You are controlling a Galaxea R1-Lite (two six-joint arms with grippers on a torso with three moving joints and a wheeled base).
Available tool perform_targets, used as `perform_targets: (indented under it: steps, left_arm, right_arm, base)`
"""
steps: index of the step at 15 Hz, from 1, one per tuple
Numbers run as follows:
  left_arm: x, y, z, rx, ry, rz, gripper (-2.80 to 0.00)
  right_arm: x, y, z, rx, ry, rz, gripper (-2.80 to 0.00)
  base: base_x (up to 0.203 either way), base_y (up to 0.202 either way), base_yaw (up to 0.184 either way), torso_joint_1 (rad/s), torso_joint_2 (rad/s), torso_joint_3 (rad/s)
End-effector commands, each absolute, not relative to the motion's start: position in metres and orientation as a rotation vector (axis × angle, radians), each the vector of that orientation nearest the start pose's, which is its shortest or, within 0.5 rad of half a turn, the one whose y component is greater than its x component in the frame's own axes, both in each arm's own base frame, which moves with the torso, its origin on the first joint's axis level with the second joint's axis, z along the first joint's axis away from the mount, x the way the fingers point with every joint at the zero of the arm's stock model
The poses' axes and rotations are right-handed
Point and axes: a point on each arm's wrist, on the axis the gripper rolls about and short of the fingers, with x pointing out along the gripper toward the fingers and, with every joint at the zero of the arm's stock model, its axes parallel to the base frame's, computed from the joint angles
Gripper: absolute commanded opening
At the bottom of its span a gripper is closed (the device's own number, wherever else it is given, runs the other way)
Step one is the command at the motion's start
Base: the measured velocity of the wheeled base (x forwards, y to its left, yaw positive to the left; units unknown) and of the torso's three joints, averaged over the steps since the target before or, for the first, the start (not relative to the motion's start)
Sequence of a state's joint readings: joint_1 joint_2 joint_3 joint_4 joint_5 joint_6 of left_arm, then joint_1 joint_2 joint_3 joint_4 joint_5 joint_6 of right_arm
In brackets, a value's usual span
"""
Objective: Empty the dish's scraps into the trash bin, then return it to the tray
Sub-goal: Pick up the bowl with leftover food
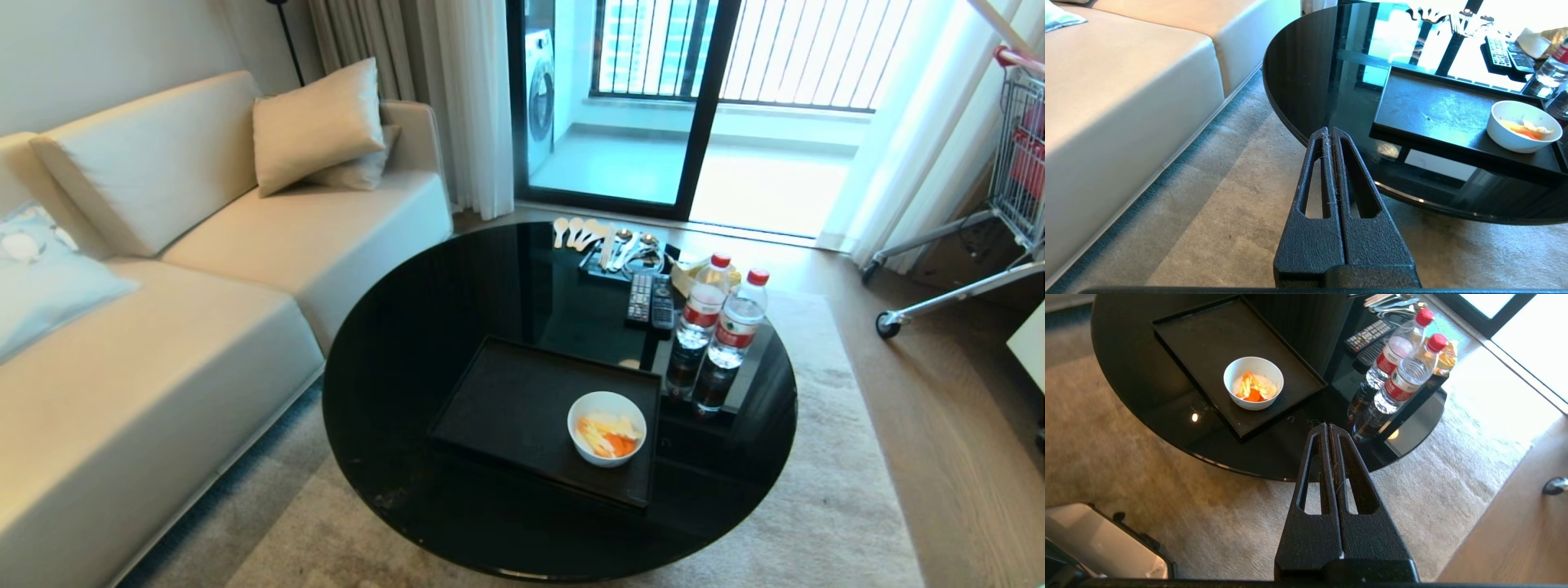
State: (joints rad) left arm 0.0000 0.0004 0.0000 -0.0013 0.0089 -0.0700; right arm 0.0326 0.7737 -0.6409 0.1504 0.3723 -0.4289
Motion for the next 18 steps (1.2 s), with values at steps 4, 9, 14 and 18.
perform_targets:
  steps: [4, 9, 14, 18]
  left_arm:
    - [-0.023, 0.000, 0.076, -0.071, -0.002, 0.009, -2.80]
    - [-0.023, 0.000, 0.076, -0.071, -0.002, 0.009, -2.80]
    - [-0.023, 0.000, 0.076, -0.071, -0.002, 0.009, -2.80]
    - [-0.023, 0.000, 0.076, -0.071, -0.002, 0.009, -2.80]
  right_arm:
    - [0.185, 0.043, 0.247, -0.427, 0.370, 0.563, -2.80]
    - [0.276, 0.103, 0.236, -0.381, 0.467, 0.566, -2.80]
    - [0.344, 0.144, 0.184, -0.323, 0.668, 0.510, -2.80]
    - [0.356, 0.151, 0.152, -0.327, 0.807, 0.508, 0.00]
  base:
    - [0.000, 0.000, 0.000, 0.000, 0.00, 0.000]
    - [0.000, 0.000, 0.000, 0.000, 0.00, 0.000]
    - [0.000, 0.000, 0.000, 0.000, 0.00, 0.000]
    - [0.000, 0.000, 0.000, 0.000, 0.00, 0.000]
